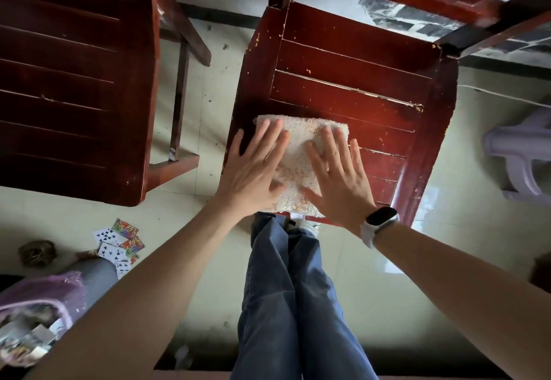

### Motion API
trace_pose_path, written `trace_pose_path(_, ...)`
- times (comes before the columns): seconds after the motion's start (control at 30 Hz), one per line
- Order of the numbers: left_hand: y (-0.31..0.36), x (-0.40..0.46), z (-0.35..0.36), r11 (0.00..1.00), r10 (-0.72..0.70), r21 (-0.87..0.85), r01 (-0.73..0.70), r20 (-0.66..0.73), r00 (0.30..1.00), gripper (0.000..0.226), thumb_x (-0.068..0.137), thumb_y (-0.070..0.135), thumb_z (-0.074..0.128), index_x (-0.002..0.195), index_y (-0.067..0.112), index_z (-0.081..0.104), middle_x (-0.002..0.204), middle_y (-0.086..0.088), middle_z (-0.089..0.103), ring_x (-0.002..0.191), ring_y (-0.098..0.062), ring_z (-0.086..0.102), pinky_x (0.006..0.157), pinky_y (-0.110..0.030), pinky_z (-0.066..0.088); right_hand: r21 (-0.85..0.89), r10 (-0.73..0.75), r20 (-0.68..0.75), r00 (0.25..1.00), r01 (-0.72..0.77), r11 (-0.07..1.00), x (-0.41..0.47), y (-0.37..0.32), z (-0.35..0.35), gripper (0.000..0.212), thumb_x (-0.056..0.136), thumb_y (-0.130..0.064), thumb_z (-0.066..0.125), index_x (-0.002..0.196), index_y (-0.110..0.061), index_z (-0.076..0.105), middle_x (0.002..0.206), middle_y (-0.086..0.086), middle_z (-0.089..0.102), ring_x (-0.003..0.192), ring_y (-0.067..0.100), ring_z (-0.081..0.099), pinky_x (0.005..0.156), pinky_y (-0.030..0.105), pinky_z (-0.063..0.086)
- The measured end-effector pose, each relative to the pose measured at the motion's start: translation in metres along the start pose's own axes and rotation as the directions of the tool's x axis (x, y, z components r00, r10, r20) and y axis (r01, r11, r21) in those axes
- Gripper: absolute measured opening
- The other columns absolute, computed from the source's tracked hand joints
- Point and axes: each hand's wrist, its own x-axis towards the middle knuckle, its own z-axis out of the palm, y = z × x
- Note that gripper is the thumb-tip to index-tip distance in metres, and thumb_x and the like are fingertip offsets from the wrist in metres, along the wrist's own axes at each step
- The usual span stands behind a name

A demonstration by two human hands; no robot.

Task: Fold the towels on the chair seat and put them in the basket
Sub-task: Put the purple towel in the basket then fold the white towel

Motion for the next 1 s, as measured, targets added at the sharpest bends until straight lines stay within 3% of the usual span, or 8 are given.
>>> trace_pose_path(0.1, -0.018, 0.008, 0.007, 0.998, -0.023, 0.06, 0.011, 0.191, 0.981, 0.128, 0.061, 0.069, 0.065, 0.14, 0.018, -0.023, 0.149, 0.001, -0.029, 0.137, -0.019, -0.026, 0.111, -0.053, -0.004, 0.001, -0.007, 0.115, 0.993, 0.006, 1.0, 0.009, 0.007, 0.016, 0.096, 0.076, -0.063, 0.053, 0.146, -0.022, 0.0, 0.147, 0.014, -0.02, 0.138, 0.038, -0.013, 0.111, 0.055, -0.004)
trace_pose_path(0.27, -0.017, 0.014, 0.012, 0.994, -0.079, 0.094, 0.063, 0.175, 0.981, 0.137, 0.052, 0.066, 0.073, 0.142, 0.021, -0.02, 0.146, 0.005, -0.033, 0.141, -0.027, -0.017, 0.111, -0.056, 0.004, -0.097, 0.048, 0.168, 0.985, -0.032, 0.995, 0.014, 0.009, 0.022, 0.107, 0.071, -0.072, 0.05, 0.14, -0.03, -0.02, 0.145, 0.01, -0.028, 0.141, 0.037, -0.009, 0.108, 0.062, -0.005)
trace_pose_path(0.43, -0.009, 0.01, 0.004, 0.972, -0.116, -0.195, 0.128, 0.069, 0.991, 0.104, 0.071, 0.045, 0.071, 0.146, 0.023, 0.002, 0.155, 0.001, -0.012, 0.143, -0.025, -0.005, 0.113, -0.052, 0.011, 0.222, 0.061, 0.008, 0.998, -0.061, 0.973, 0.003, 0.008, 0.012, 0.073, 0.087, -0.048, 0.049, 0.146, -0.021, 0.017, 0.154, 0.011, -0.004, 0.143, 0.033, 0.0, 0.112, 0.058, 0.001)
trace_pose_path(0.53, 0.0, -0.002, 0.005, 0.81, -0.405, -0.502, 0.303, -0.105, 0.908, 0.066, 0.085, 0.035, 0.059, 0.14, 0.014, 0.03, 0.148, -0.01, 0.03, 0.136, -0.024, 0.029, 0.108, -0.034, 0.028, 0.546, 0.428, -0.012, 0.904, -0.353, 0.76, -0.007, 0.005, 0.011, 0.048, 0.093, -0.03, 0.044, 0.136, -0.01, 0.036, 0.144, 0.016, 0.033, 0.132, 0.027, 0.031, 0.11, 0.043, 0.026)
trace_pose_path(0.6, 0.004, -0.004, 0.008, 0.661, -0.583, -0.603, 0.447, -0.038, 0.811, 0.058, 0.087, 0.035, 0.057, 0.135, 0.008, 0.038, 0.135, -0.014, 0.045, 0.124, -0.025, 0.044, 0.102, -0.032, 0.037, 0.704, 0.589, 0.116, 0.8, -0.484, 0.519, -0.007, 0.001, 0.012, 0.038, 0.095, -0.03, 0.041, 0.126, -0.008, 0.045, 0.123, 0.012, 0.051, 0.11, 0.021, 0.044, 0.097, 0.037, 0.04)
trace_pose_path(0.77, 0.011, 0.01, 0.011, 0.528, -0.662, -0.655, 0.54, 0.081, 0.745, 0.043, 0.086, 0.031, 0.06, 0.118, 0.002, 0.053, 0.111, -0.011, 0.062, 0.091, -0.015, 0.056, 0.07, -0.02, 0.04, 0.802, 0.597, 0.347, 0.724, -0.559, 0.212, 0.004, -0.007, 0.014, 0.027, 0.095, -0.023, 0.044, 0.115, -0.006, 0.048, 0.099, 0.004, 0.055, 0.083, 0.017, 0.055, 0.068, 0.022, 0.047)
trace_pose_path(0.87, 0.011, 0.019, 0.012, 0.404, -0.697, -0.7, 0.589, 0.181, 0.693, 0.033, 0.085, 0.025, 0.061, 0.108, 0.002, 0.058, 0.1, -0.012, 0.066, 0.072, -0.014, 0.057, 0.052, -0.017, 0.038, 0.826, 0.582, 0.443, 0.682, -0.563, 0.031, 0.01, -0.007, 0.015, 0.03, 0.092, -0.018, 0.047, 0.119, -0.003, 0.044, 0.079, -0.002, 0.05, 0.055, 0.007, 0.043, 0.039, 0.01, 0.035)
trace_pose_path(1.0, 0.011, 0.027, 0.007, 0.281, -0.697, -0.721, 0.633, 0.3, 0.651, 0.026, 0.084, 0.019, 0.06, 0.104, 0.003, 0.058, 0.095, -0.01, 0.065, 0.065, -0.01, 0.055, 0.05, -0.021, 0.04, 0.835, 0.505, 0.518, 0.69, -0.536, -0.125, 0.007, -0.003, 0.013, 0.021, 0.09, -0.018, 0.05, 0.108, -0.008, 0.045, 0.067, -0.004, 0.041, 0.05, 0.005, 0.033, 0.033, 0.007, 0.029)
